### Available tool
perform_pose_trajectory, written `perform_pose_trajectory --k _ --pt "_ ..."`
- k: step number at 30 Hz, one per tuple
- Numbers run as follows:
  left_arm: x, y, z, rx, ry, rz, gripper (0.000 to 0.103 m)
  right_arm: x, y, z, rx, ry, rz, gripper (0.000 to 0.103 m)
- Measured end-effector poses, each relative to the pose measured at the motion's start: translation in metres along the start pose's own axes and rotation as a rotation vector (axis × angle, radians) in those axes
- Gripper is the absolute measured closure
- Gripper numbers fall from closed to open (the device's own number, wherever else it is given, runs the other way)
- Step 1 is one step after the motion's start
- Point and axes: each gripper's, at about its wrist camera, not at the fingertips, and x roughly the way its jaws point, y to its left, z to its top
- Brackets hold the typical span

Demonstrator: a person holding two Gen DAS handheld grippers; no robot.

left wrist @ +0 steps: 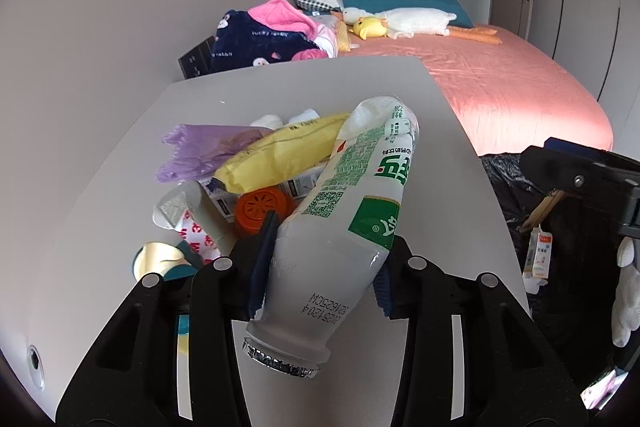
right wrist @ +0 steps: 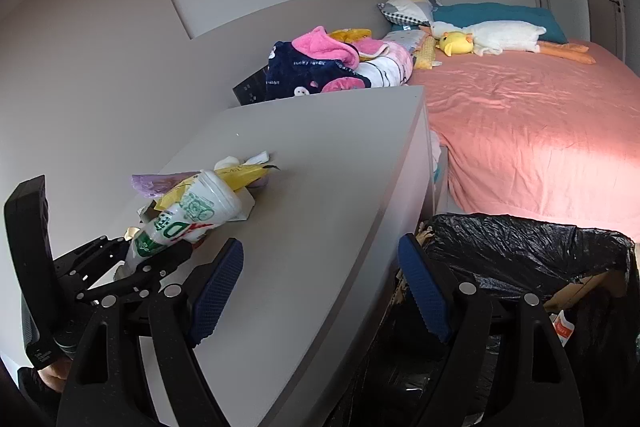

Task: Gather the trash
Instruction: 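Grasp the white bottle with left gripper while right gripper grasps the yellow wrapper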

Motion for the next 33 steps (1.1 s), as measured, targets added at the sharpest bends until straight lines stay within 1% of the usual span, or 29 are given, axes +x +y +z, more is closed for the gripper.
perform_pose_trajectory --k 6,12,20,23,25,30,32,33 --pt "-0.030 0.017 0.004 -0.016 -0.047 0.023 0.061 0.010 0.013 0.008 -0.005 0.007 0.037 0.023" --pt "-0.051 0.031 0.011 -0.039 -0.101 0.046 0.061 0.027 0.026 0.019 0.025 0.020 0.090 0.023" --pt "-0.059 0.051 0.018 -0.088 -0.149 0.059 0.061 0.061 0.035 0.031 0.147 0.038 0.148 0.023" --pt "-0.059 0.057 0.018 -0.101 -0.152 0.060 0.061 0.073 0.034 0.031 0.209 0.049 0.168 0.023" --pt "-0.058 0.060 0.017 -0.107 -0.152 0.059 0.061 0.081 0.034 0.032 0.246 0.056 0.176 0.026" --pt "-0.056 0.067 0.014 -0.115 -0.145 0.047 0.061 0.105 0.030 0.032 0.338 0.083 0.177 0.030" --pt "-0.055 0.068 0.014 -0.116 -0.142 0.049 0.061 0.114 0.029 0.033 0.375 0.096 0.187 0.033" --pt "-0.055 0.070 0.014 -0.115 -0.142 0.050 0.061 0.117 0.028 0.033 0.387 0.098 0.199 0.040"
